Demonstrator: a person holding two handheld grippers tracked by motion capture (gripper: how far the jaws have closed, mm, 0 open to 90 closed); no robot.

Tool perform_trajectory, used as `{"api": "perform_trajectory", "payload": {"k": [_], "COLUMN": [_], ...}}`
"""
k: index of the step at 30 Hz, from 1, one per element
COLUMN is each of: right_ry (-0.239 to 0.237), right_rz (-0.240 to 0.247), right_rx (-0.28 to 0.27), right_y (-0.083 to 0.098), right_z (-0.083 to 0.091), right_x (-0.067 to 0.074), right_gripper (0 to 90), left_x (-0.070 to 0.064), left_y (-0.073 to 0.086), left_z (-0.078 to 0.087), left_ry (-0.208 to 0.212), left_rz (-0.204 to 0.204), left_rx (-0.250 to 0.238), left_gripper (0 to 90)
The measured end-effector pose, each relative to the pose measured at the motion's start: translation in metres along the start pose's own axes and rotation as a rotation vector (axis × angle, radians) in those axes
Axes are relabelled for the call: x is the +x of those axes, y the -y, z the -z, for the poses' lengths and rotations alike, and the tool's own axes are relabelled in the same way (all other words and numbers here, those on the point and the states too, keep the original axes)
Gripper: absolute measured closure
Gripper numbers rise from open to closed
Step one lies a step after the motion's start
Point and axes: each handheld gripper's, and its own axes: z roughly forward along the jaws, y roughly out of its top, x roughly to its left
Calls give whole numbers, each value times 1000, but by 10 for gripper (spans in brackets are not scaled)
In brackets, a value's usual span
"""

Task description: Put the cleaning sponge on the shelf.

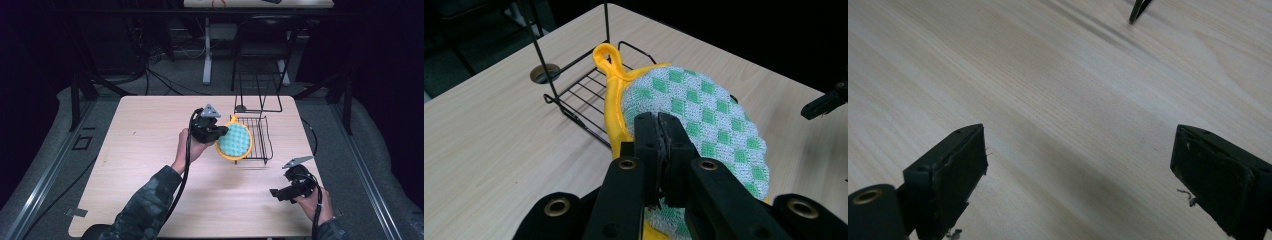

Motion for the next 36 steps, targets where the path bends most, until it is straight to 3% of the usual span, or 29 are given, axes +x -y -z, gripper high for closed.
{"api": "perform_trajectory", "payload": {"k": [17, 25, 36], "right_ry": [3, -2, 0], "right_rz": [4, -6, 4], "right_rx": [5, 4, 7], "right_y": [0, 0, 1], "right_z": [-1, -1, -2], "right_x": [0, 1, 1], "right_gripper": [77, 76, 76], "left_x": [-4, -5, -5], "left_y": [-2, -1, -1], "left_z": [-19, -32, -45], "left_ry": [18, 36, 17], "left_rz": [2, 26, 21], "left_rx": [-15, -21, -18], "left_gripper": [881, 881, 881]}}
